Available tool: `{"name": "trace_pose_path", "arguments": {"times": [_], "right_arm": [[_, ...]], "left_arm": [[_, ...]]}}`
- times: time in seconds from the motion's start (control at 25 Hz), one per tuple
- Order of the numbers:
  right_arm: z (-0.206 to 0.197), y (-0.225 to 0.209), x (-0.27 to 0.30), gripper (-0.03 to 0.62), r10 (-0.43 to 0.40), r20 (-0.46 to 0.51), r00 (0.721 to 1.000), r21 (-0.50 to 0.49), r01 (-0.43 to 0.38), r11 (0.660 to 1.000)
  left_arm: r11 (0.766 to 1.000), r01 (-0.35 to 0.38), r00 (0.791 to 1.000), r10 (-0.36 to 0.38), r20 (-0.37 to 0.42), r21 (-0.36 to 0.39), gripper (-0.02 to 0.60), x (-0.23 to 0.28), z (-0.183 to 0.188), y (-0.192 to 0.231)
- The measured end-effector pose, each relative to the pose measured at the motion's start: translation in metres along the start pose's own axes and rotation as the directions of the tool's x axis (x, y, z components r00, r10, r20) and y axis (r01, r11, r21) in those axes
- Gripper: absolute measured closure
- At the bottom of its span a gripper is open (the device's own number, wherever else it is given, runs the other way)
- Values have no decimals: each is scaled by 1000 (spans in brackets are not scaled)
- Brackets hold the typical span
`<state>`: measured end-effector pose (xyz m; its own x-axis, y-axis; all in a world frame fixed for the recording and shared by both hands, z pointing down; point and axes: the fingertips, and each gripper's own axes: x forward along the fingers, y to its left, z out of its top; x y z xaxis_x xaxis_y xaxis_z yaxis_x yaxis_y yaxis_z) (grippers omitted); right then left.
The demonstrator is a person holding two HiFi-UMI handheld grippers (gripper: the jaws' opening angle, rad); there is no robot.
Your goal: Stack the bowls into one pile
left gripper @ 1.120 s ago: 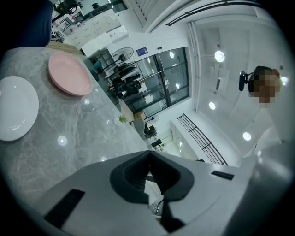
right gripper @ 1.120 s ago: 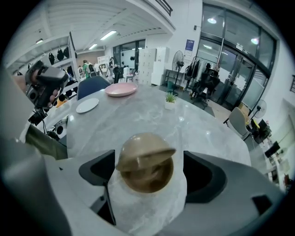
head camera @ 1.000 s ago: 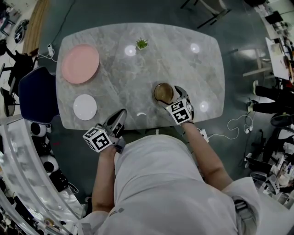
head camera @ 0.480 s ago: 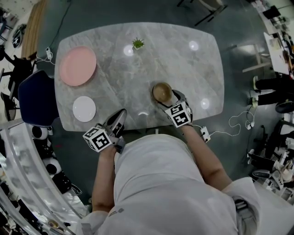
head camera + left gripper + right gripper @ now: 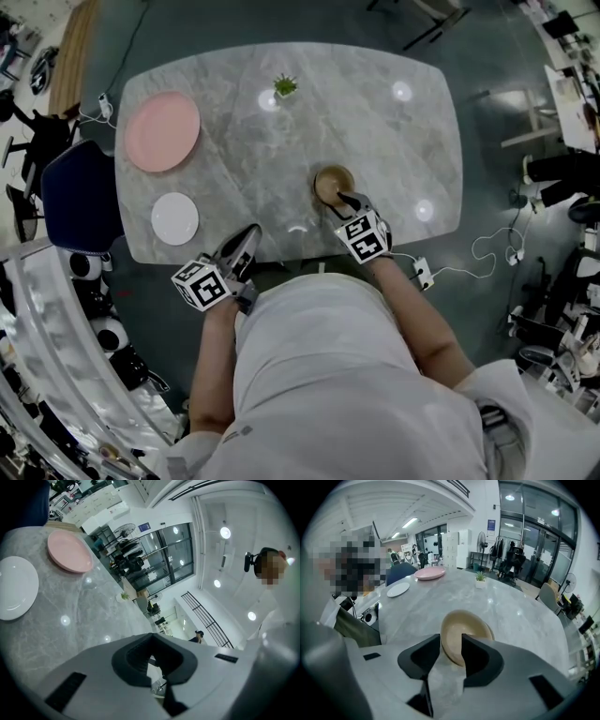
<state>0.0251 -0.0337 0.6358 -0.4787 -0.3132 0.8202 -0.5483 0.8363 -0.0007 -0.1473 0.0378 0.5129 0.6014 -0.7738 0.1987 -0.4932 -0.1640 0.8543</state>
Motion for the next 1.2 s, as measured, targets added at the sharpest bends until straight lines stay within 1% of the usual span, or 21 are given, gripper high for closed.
{"name": "trace_pose_path", "arguments": {"times": [0.28, 0.44, 0.56, 0.72, 0.88, 1.08, 1.2], "right_arm": [[4, 8, 8, 493, 36, -5, 999, -29, -36, 999], [0, 11, 13, 531, 53, -17, 998, -51, -54, 997], [-3, 13, 17, 548, 57, -32, 998, -65, -59, 996], [-6, 14, 19, 548, 58, -54, 997, -67, -62, 996], [-10, 14, 21, 533, 63, -68, 996, -60, -67, 996], [-15, 11, 19, 511, 66, -65, 996, -25, -68, 997], [-13, 8, 15, 510, 58, -49, 997, -4, -58, 998]], "left_arm": [[1000, -9, 1000, 9, 11, -9, 580, -4, -3, 2], [1000, -18, 1000, 18, 20, -19, 580, -5, -5, 1], [1000, -25, 999, 25, 24, -18, 580, -7, -5, 2], [999, -33, 999, 34, 31, -28, 580, -9, -7, 2], [999, -34, 999, 35, 32, -30, 580, -10, -9, 3], [999, -34, 999, 34, 20, -27, 580, -6, -10, 3], [999, -29, 1000, 29, 11, -18, 580, -3, -9, 2]]}}
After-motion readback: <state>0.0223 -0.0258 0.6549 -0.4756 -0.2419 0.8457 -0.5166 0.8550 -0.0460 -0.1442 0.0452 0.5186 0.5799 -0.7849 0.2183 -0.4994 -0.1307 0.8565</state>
